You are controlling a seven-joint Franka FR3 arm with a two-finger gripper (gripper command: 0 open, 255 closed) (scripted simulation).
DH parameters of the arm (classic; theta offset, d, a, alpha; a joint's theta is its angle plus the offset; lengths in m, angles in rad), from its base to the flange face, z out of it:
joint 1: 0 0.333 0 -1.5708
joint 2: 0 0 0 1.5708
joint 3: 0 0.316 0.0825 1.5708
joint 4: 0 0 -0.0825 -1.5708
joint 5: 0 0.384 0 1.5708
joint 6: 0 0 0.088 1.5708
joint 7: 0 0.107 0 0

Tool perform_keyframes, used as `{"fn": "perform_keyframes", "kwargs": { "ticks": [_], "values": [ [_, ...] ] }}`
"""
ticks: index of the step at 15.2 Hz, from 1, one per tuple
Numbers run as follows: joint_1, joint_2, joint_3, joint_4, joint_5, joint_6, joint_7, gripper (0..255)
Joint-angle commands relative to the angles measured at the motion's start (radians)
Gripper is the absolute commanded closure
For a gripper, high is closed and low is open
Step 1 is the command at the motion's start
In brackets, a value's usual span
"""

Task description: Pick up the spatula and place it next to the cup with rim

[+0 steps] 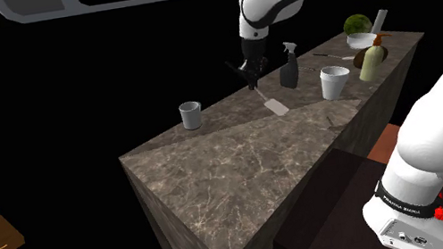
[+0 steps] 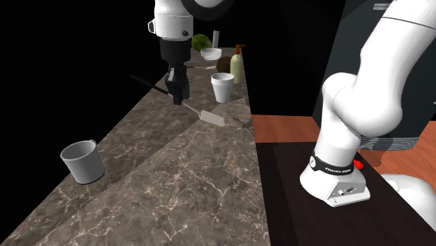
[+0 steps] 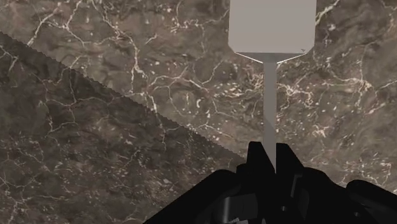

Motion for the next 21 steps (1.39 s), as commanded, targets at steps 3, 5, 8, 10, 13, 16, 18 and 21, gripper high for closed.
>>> {"fn": "perform_keyframes", "kwargs": {
  "ticks": [3,5,8,10,13,16,18,21],
  "values": [
    [-0.040,-0.068,-0.064,-0.069,-0.012,0.001,-0.098,255],
    [-0.060,-0.092,-0.096,-0.090,-0.022,-0.002,-0.144,255],
    [-0.091,-0.120,-0.146,-0.113,-0.039,-0.006,-0.215,255],
    [-0.113,-0.133,-0.181,-0.123,-0.051,-0.009,-0.263,255],
    [-0.144,-0.145,-0.234,-0.129,-0.070,-0.013,-0.336,255],
    [-0.174,-0.147,-0.288,-0.124,-0.088,-0.017,-0.411,255],
    [-0.194,-0.142,-0.325,-0.116,-0.098,-0.019,-0.461,255],
    [-0.204,-0.131,-0.349,-0.130,-0.103,0.008,-0.490,255]
  ]
}}
